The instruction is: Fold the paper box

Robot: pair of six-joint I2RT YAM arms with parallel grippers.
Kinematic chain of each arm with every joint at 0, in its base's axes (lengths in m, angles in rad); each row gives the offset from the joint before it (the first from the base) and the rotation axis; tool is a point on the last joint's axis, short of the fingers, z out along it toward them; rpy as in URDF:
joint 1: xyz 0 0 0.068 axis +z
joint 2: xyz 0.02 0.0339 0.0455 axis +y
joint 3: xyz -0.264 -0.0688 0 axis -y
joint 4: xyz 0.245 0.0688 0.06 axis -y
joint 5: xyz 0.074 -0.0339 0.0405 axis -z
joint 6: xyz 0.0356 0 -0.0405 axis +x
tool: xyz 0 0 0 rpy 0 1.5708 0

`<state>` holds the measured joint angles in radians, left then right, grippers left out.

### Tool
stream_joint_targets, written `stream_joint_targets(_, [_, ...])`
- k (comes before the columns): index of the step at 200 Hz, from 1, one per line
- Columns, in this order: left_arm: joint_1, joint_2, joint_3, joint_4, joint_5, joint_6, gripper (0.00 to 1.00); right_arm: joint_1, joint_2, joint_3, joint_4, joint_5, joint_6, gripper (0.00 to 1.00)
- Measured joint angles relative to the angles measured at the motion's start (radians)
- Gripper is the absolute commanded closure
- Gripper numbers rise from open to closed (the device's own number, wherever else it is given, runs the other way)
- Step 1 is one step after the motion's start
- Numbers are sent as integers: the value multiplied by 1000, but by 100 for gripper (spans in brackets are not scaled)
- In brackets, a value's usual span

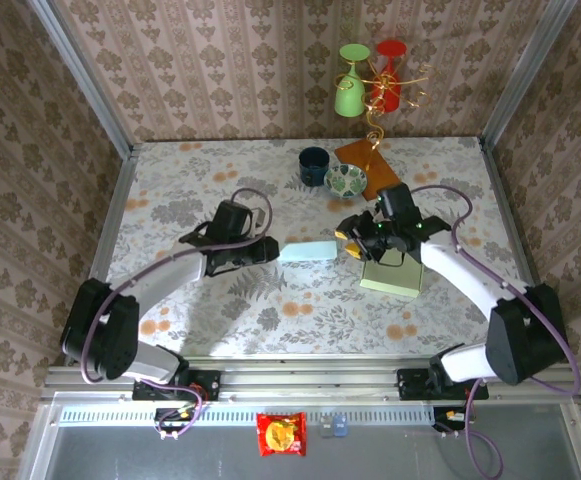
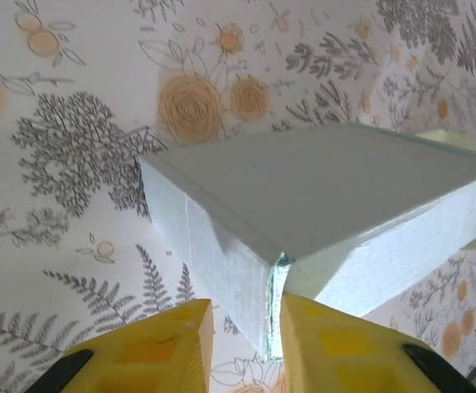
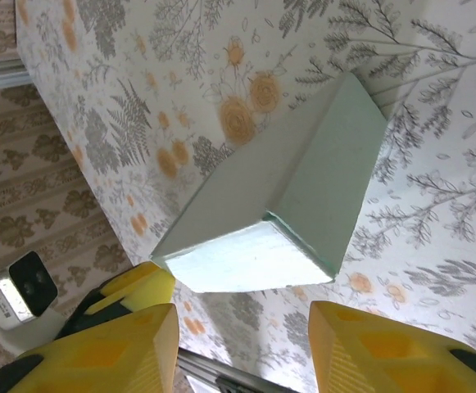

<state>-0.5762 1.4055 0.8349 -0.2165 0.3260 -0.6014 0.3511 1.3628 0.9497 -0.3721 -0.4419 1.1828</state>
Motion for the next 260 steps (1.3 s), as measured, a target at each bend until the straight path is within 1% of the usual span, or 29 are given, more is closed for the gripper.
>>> stream_joint_targets(40, [-35, -24, -131, 27, -39, -25, 72, 0, -53, -106, 2, 0, -11, 53])
stream_joint_targets(72, [-40, -23, -140, 46, -61, -47, 72, 0, -58, -121, -6, 11, -41, 53])
stream_joint_targets(82, [-42, -24, -140, 50, -69, -53, 72, 0, -62, -120, -13, 19, -56, 51])
stream_joint_targets(93, [-45, -27, -140, 50, -79, -57, 70, 0, -69, -117, -27, 28, -74, 48])
stream_joint_targets(99, [-45, -30, -138, 48, -82, -58, 68, 0, -74, -113, -38, 36, -84, 43])
stream_joint_targets(101, [-45, -31, -138, 48, -84, -60, 67, -1, -74, -111, -42, 40, -90, 38])
stream_joint_targets(102, [-45, -31, -138, 48, -85, -60, 66, -1, -75, -110, -44, 41, -92, 31])
stream_joint_targets(103, [-45, -32, -138, 48, -85, -61, 66, -1, -76, -110, -45, 42, -93, 19])
stream_joint_targets(104, [-45, -33, -137, 48, -86, -60, 66, -1, -77, -108, -48, 43, -93, 10])
stream_joint_targets(105, [-45, -34, -136, 47, -87, -60, 65, -1, -78, -106, -51, 45, -93, 5])
stream_joint_targets(106, [-45, -36, -135, 45, -88, -60, 65, -2, -80, -105, -55, 47, -95, 2])
stream_joint_targets(108, [-45, -37, -134, 44, -88, -62, 64, -3, -80, -102, -59, 49, -103, 1])
stream_joint_targets(113, [-43, -46, -129, 39, -90, -63, 62, -5, -89, -93, -76, 60, -116, 0])
stream_joint_targets(117, [-38, -55, -124, 36, -91, -68, 59, -7, -97, -84, -87, 70, -135, 0])
stream_joint_targets(120, [-32, -65, -122, 35, -90, -69, 50, -11, -105, -77, -99, 82, -151, 0])
stream_joint_targets(122, [-29, -69, -121, 34, -89, -72, 20, -12, -111, -71, -108, 89, -161, 0])
stream_joint_targets(123, [-26, -74, -119, 34, -89, -72, 10, -13, -114, -68, -111, 92, -163, 0])
stream_joint_targets(124, [-24, -77, -119, 33, -89, -71, 5, -14, -117, -66, -114, 96, -167, 0])
stream_joint_targets(125, [-21, -82, -118, 32, -89, -69, 3, -16, -125, -62, -122, 105, -176, 0])
stream_joint_targets(128, [-8, -97, -116, 32, -87, -74, 0, -19, -137, -55, -132, 121, -193, 0])
stream_joint_targets(137, [34, -145, -109, 31, -88, -77, 0, -28, -195, -35, -156, 174, -245, 0])
stream_joint_targets(149, [118, -225, -103, 40, -87, -76, 0, -35, -330, -30, -170, 277, -329, 0])
stream_joint_targets(157, [171, -272, -98, 47, -91, -75, 0, -37, -437, -30, -188, 365, -373, 0])
stream_joint_targets(169, [239, -325, -85, 55, -107, -61, 0, -37, -598, -33, -217, 547, -411, 0])
stream_joint_targets(187, [291, -354, -75, 50, -149, -32, 0, -42, -765, -101, -202, 808, -499, 0])
stream_joint_targets(204, [303, -356, -82, 16, -227, -8, 0, -51, -823, -242, -141, 967, -618, 0])
stream_joint_targets(223, [303, -377, -121, -24, -348, -6, 0, -72, -798, -394, -82, 1040, -730, 0])
stream_joint_targets(246, [304, -446, -195, -74, -486, 6, 0, -114, -738, -526, 40, 1039, -813, 0])
stream_joint_targets(260, [311, -488, -220, -103, -546, 16, 0, -132, -702, -581, 129, 1035, -848, 0])
